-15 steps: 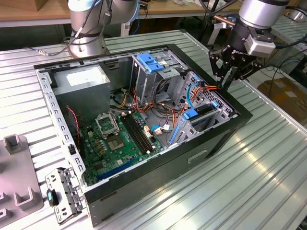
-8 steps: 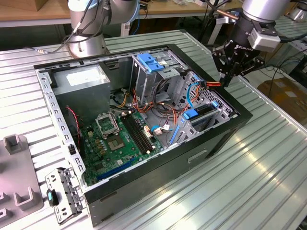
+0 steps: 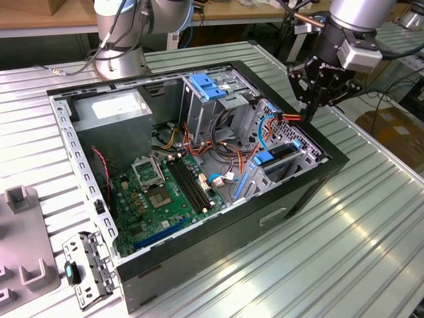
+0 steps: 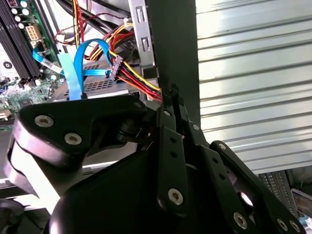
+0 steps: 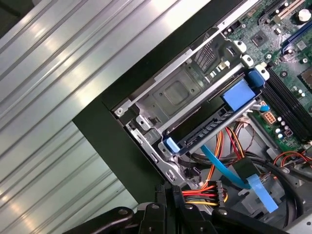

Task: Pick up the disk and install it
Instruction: 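Insert the first disk wire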

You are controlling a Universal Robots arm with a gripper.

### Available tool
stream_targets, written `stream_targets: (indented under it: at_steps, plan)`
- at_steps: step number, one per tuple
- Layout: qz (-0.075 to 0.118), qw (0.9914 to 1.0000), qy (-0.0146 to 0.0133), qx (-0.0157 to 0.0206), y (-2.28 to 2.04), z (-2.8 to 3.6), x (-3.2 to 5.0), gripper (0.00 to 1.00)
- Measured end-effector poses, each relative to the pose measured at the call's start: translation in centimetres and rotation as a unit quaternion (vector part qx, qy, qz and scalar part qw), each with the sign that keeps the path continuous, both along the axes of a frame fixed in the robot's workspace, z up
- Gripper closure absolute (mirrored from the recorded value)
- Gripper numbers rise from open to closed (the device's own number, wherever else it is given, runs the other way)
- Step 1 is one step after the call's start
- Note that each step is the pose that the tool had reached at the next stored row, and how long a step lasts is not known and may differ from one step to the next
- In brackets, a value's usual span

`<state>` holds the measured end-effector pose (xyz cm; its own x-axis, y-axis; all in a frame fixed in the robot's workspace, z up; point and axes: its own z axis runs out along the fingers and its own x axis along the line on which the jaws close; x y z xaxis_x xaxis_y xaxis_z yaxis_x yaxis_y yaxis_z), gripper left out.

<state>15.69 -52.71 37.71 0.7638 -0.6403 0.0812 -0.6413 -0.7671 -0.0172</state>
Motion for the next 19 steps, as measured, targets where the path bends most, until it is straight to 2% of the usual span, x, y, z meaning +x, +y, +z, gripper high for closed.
stream_targets:
  at_steps: [3, 4, 7, 10, 13, 16, 18, 19]
  plan:
    - [-0.020, 0.99981, 0.0000, -0.0001, 0.00, -0.06, -0.01, 0.84]
    - [-0.032, 0.99949, 0.0000, -0.0001, 0.00, -0.09, -0.01, 0.84]
    - [-0.052, 0.99866, 0.0000, -0.0001, 0.00, -0.12, -0.01, 0.84]
    - [-0.062, 0.99810, 0.0000, -0.0001, 0.01, -0.13, -0.09, 0.84]
    - [-0.067, 0.99779, 0.0000, -0.0001, 0.00, -0.14, -0.64, 0.84]
    - [-0.113, 0.99364, 0.0000, -0.0001, 0.00, -0.14, -0.66, 0.84]
    - [-0.127, 0.99193, 0.0000, -0.0001, 0.00, -0.15, -0.66, 0.84]
    - [-0.131, 0.99135, 0.0000, -0.0001, 0.00, -0.15, -0.68, 0.84]
